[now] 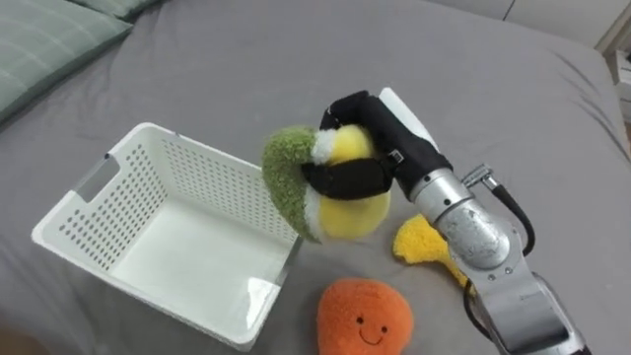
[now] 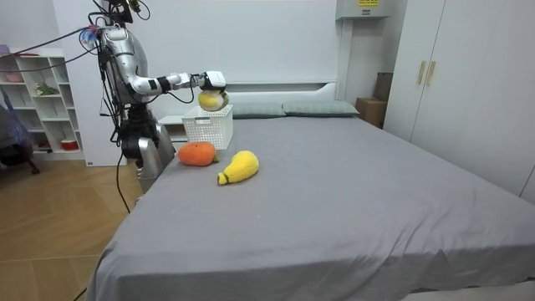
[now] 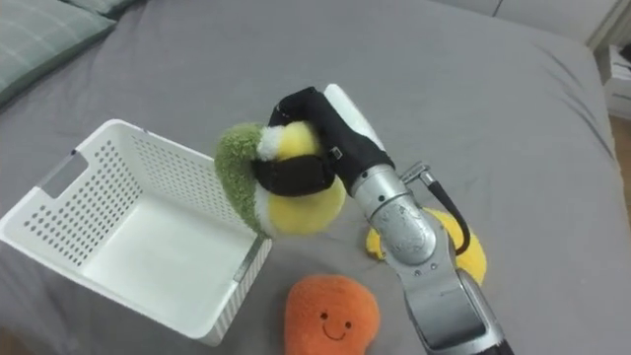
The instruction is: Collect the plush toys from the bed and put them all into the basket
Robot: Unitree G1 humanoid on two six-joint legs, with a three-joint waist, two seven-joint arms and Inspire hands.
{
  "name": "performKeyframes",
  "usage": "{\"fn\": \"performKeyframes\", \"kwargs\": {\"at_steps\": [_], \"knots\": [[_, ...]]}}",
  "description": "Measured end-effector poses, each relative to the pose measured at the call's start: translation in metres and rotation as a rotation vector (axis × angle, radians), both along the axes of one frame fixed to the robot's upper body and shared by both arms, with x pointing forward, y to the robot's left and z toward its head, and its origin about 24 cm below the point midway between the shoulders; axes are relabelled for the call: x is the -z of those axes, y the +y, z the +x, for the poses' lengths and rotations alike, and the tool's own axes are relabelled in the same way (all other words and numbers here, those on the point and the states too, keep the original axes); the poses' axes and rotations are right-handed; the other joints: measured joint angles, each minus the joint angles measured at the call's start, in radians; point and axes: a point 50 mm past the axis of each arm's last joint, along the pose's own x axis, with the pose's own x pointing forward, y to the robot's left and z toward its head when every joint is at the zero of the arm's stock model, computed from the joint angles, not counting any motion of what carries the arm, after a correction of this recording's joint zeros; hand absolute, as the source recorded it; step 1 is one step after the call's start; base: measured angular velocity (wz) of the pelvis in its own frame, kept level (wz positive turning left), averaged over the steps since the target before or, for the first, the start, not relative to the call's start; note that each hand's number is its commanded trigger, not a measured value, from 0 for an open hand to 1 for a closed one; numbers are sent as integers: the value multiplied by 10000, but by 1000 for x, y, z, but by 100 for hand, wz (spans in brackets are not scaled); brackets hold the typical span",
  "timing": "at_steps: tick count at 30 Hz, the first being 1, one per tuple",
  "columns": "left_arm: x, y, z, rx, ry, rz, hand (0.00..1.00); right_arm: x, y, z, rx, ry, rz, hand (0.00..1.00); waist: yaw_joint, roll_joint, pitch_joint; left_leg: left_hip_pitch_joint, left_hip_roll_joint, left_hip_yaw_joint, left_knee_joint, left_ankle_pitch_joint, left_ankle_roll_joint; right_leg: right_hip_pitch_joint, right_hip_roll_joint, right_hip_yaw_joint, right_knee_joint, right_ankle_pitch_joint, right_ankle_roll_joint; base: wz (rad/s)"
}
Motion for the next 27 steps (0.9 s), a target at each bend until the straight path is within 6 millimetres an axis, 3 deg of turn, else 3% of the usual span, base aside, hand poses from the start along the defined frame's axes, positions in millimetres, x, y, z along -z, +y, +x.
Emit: {"fn": "performKeyframes", "kwargs": {"at_steps": [10, 19, 20, 21, 22, 23, 27], "knots": [[-3, 3, 12, 931, -8, 438, 0, 3, 30, 3, -1028, 188, -294, 100, 419, -318, 49, -141, -74, -276, 97, 51, 42, 12, -18, -318, -12, 30, 50, 8], [-5, -1, 23, 1128, -94, 487, 0, 9, 39, 15, -913, 363, -1411, 100, 695, -295, 64, -292, -208, -601, 124, 90, 81, -38, -93, -574, -14, 33, 79, 9], [-4, -2, 23, 1121, -96, 470, 0, 8, 39, 15, -912, 302, -1477, 96, 697, -291, 66, -291, -213, -606, 122, 93, 86, -38, -97, -578, -14, 34, 84, 0], [-4, -3, 23, 1123, -97, 447, 0, 5, 41, 17, -920, 165, -1528, 75, 697, -288, 68, -292, -220, -618, 120, 96, 91, -37, -101, -582, -14, 38, 91, 0], [-4, -3, 23, 1135, -117, 436, 0, 2, 43, 19, -915, 31, -1553, 46, 693, -289, 68, -292, -225, -634, 120, 98, 95, -33, -102, -590, -15, 42, 98, 0], [-4, -4, 24, 1156, -132, 435, 0, 0, 43, 19, -911, -32, -1593, 0, 694, -289, 68, -292, -228, -637, 120, 100, 97, -32, -104, -595, -15, 44, 101, 0], [-7, -4, 30, 1408, -335, 527, 0, -3, 45, 21, -868, -289, -1835, 0, 705, -289, 68, -291, -244, -672, 120, 109, 112, -20, -116, -640, -16, 50, 111, 1]]}}
